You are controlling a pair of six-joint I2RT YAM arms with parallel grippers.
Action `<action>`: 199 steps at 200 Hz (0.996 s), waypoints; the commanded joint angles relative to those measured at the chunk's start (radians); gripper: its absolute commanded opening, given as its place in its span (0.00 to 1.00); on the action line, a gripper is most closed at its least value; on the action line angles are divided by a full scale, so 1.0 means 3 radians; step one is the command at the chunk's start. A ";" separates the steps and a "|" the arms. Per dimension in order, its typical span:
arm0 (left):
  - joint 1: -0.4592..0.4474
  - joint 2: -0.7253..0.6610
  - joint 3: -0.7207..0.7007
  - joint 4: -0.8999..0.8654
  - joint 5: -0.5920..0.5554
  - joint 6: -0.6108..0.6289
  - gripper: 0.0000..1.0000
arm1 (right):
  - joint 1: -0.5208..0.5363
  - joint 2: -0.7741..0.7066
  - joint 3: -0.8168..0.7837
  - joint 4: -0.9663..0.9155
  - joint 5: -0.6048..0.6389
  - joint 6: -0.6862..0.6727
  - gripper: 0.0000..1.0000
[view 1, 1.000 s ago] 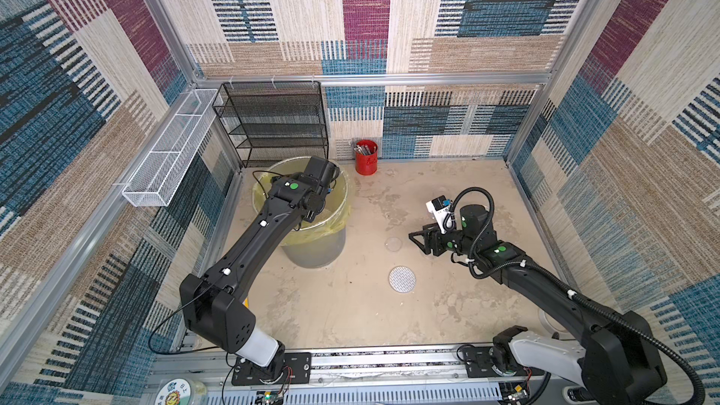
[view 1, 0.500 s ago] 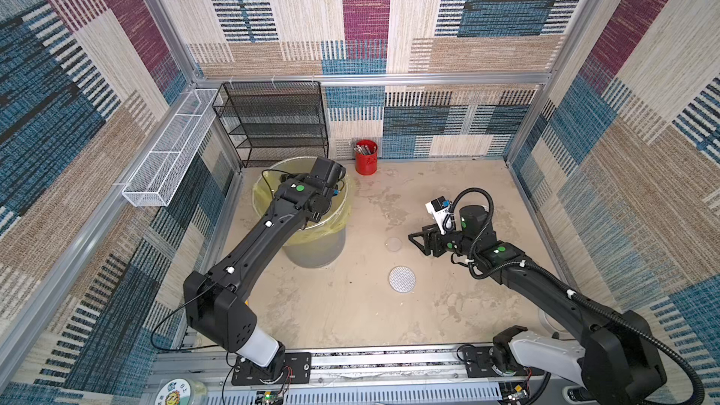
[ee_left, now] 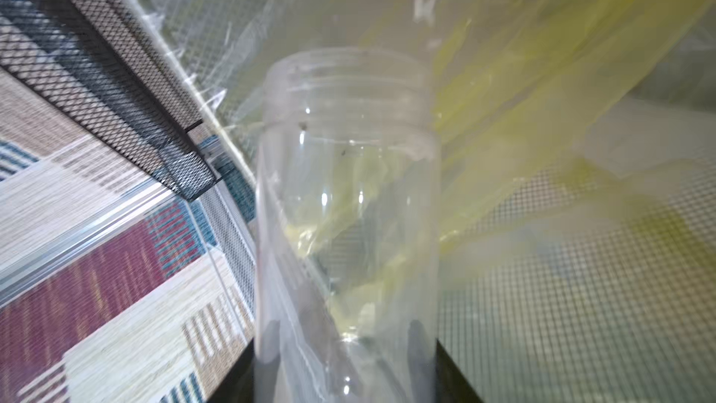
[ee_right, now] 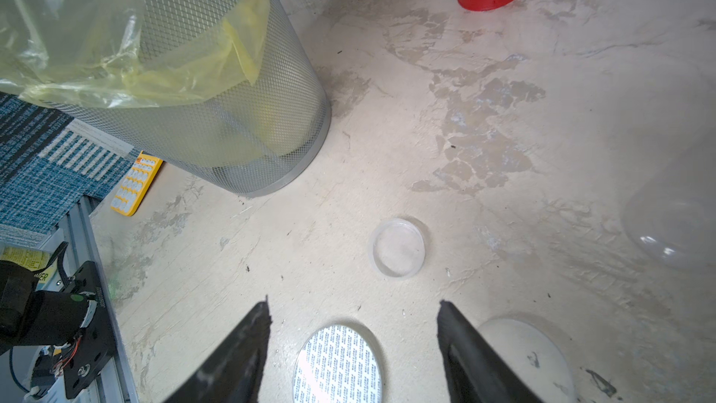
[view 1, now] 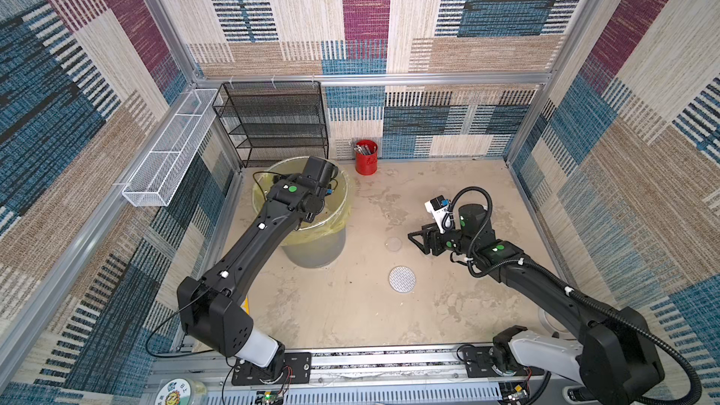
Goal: Empty moldy rice from jars
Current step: Pour the moldy rice from the jar into the trash bin.
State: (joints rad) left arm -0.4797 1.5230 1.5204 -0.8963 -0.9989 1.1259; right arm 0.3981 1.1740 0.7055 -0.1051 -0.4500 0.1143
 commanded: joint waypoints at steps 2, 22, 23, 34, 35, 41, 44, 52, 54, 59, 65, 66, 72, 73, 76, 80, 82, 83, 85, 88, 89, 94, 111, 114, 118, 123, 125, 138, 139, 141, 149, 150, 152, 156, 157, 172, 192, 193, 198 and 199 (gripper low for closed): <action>0.0105 -0.0020 0.0100 -0.0155 0.0114 -0.0151 0.00 | 0.0003 0.0003 0.0042 0.0093 -0.0062 -0.0020 0.70; 0.0077 -0.0047 0.0060 -0.0155 0.0154 -0.0199 0.00 | 0.0003 -0.0046 -0.0023 0.0105 -0.0024 -0.0022 0.70; 0.0071 -0.0046 0.0053 -0.0153 0.0154 -0.0197 0.00 | 0.0003 -0.0047 -0.0027 0.0115 -0.0024 -0.0018 0.70; 0.0103 -0.0048 0.0037 -0.0115 0.0107 -0.0194 0.00 | 0.0005 -0.0041 -0.0034 0.0165 -0.0080 -0.0008 0.70; 0.0110 -0.0054 0.0044 -0.0100 0.0103 -0.0194 0.00 | 0.0004 -0.0037 -0.0027 0.0163 -0.0085 -0.0008 0.70; 0.0212 -0.0102 0.0074 -0.0015 0.0096 -0.0106 0.00 | 0.0003 -0.0019 0.0013 0.0104 -0.0095 -0.0013 0.70; 0.0252 -0.0128 0.0089 0.0004 0.0120 -0.0114 0.00 | 0.0003 -0.0010 0.0035 0.0072 -0.0095 -0.0017 0.70; 0.0262 -0.0162 0.0098 -0.0012 0.0139 -0.0146 0.00 | 0.0003 -0.0009 0.0047 0.0033 -0.0083 -0.0035 0.70; 0.0237 -0.0163 0.0081 -0.0013 0.0135 -0.0140 0.00 | 0.0005 -0.0011 0.0043 0.0043 -0.0077 -0.0038 0.70; 0.0150 -0.0163 0.0001 -0.0010 0.0129 -0.0077 0.00 | 0.0003 -0.0019 0.0013 0.0078 -0.0054 -0.0036 0.70; 0.0064 -0.0163 -0.0112 -0.0012 0.0136 -0.0012 0.00 | 0.0005 -0.0018 -0.0009 0.0124 -0.0035 -0.0020 0.70; 0.0057 -0.0160 -0.0125 -0.0010 0.0138 -0.0006 0.00 | 0.0004 -0.0018 -0.0009 0.0130 -0.0035 -0.0019 0.70; 0.0047 -0.0147 -0.0168 -0.0017 0.0133 -0.0018 0.00 | 0.0003 -0.0001 0.0008 0.0134 -0.0042 -0.0013 0.70; 0.0051 -0.0145 -0.0166 -0.0018 0.0131 -0.0027 0.00 | 0.0003 0.0001 0.0012 0.0127 -0.0046 -0.0013 0.70; 0.0072 -0.0141 -0.0152 -0.0041 0.0142 -0.0061 0.00 | 0.0005 0.0010 0.0030 0.0110 -0.0057 -0.0013 0.70; 0.0120 -0.0141 -0.0115 -0.0061 0.0171 -0.0103 0.00 | 0.0003 0.0022 0.0065 0.0067 -0.0057 -0.0017 0.70; 0.0141 -0.0145 -0.0100 -0.0060 0.0178 -0.0118 0.00 | 0.0003 0.0023 0.0080 0.0047 -0.0059 -0.0021 0.70; 0.0152 -0.0149 -0.0094 -0.0057 0.0179 -0.0128 0.00 | 0.0003 0.0024 0.0084 0.0035 -0.0059 -0.0025 0.70; 0.0166 -0.0154 -0.0079 -0.0054 0.0186 -0.0138 0.00 | 0.0004 0.0025 0.0093 0.0018 -0.0061 -0.0030 0.70; 0.0179 -0.0166 -0.0062 -0.0059 0.0194 -0.0151 0.00 | 0.0004 0.0022 0.0101 -0.0002 -0.0057 -0.0035 0.70; 0.0181 -0.0169 -0.0054 -0.0060 0.0195 -0.0157 0.00 | 0.0003 0.0018 0.0099 -0.0002 -0.0056 -0.0037 0.70; 0.0180 -0.0186 -0.0039 -0.0056 0.0195 -0.0157 0.00 | 0.0003 -0.0002 0.0091 -0.0002 -0.0043 -0.0052 0.70; 0.0172 -0.0218 -0.0026 -0.0055 0.0180 -0.0155 0.00 | 0.0003 -0.0063 0.0032 0.0070 0.0012 -0.0048 0.70; 0.0172 -0.0225 -0.0025 -0.0055 0.0184 -0.0154 0.00 | 0.0003 -0.0063 0.0043 0.0065 0.0001 -0.0052 0.70; 0.0172 -0.0236 -0.0024 -0.0054 0.0192 -0.0151 0.00 | 0.0003 -0.0064 0.0057 0.0050 -0.0012 -0.0054 0.70; 0.0172 -0.0247 -0.0008 -0.0061 0.0207 -0.0249 0.00 | 0.0003 -0.0059 0.0070 0.0032 -0.0022 -0.0049 0.70; 0.0172 -0.0253 -0.0003 -0.0060 0.0216 -0.0274 0.00 | 0.0003 -0.0058 0.0074 0.0032 -0.0024 -0.0045 0.70; 0.0172 -0.0297 0.0049 -0.0136 0.0313 -0.0440 0.00 | 0.0005 -0.0062 0.0090 0.0013 -0.0019 -0.0038 0.70; 0.0172 -0.0299 0.0052 -0.0152 0.0326 -0.0460 0.00 | 0.0004 -0.0063 0.0091 0.0010 -0.0019 -0.0038 0.70; 0.0172 -0.0306 0.0065 -0.0186 0.0354 -0.0501 0.00 | 0.0003 -0.0063 0.0092 0.0011 -0.0015 -0.0038 0.70; 0.0181 -0.0337 0.0095 -0.0316 0.0510 -0.0645 0.00 | 0.0003 -0.0068 0.0109 -0.0006 -0.0006 -0.0038 0.70; 0.0182 -0.0342 0.0096 -0.0329 0.0529 -0.0668 0.00 | 0.0003 -0.0068 0.0111 -0.0007 -0.0005 -0.0038 0.70; 0.0186 -0.0350 0.0096 -0.0344 0.0559 -0.0704 0.00 | 0.0003 -0.0071 0.0115 -0.0007 -0.0008 -0.0038 0.70; 0.0188 -0.0372 0.0096 -0.0369 0.0613 -0.0762 0.00 | 0.0003 -0.0073 0.0125 -0.0015 -0.0008 -0.0035 0.70; 0.0188 -0.0378 0.0096 -0.0370 0.0627 -0.0775 0.00 | 0.0005 -0.0073 0.0126 -0.0016 -0.0008 -0.0034 0.70; 0.0183 -0.0430 0.0152 -0.0393 0.0766 -0.1023 0.00 | 0.0006 -0.0081 0.0179 -0.0034 -0.0035 0.0001 0.70; 0.0178 -0.0553 0.0295 -0.0481 0.1170 -0.1339 0.00 | 0.0005 -0.0091 0.0233 0.0019 -0.0111 0.0075 0.70; 0.0175 -0.0560 0.0298 -0.0483 0.1194 -0.1349 0.00 | 0.0004 -0.0092 0.0237 0.0024 -0.0113 0.0080 0.70; 0.0172 -0.0598 0.0328 -0.0505 0.1303 -0.1400 0.00 | 0.0004 -0.0094 0.0251 0.0049 -0.0139 0.0105 0.71; 0.0172 -0.0611 0.0335 -0.0510 0.1324 -0.1408 0.00 | 0.0003 -0.0094 0.0256 0.0054 -0.0143 0.0110 0.70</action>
State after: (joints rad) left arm -0.4259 1.3842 1.5818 -1.0073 -0.7731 0.8642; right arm 0.3981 1.1515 0.7612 -0.1253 -0.4629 0.1085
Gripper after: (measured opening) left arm 0.540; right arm 0.704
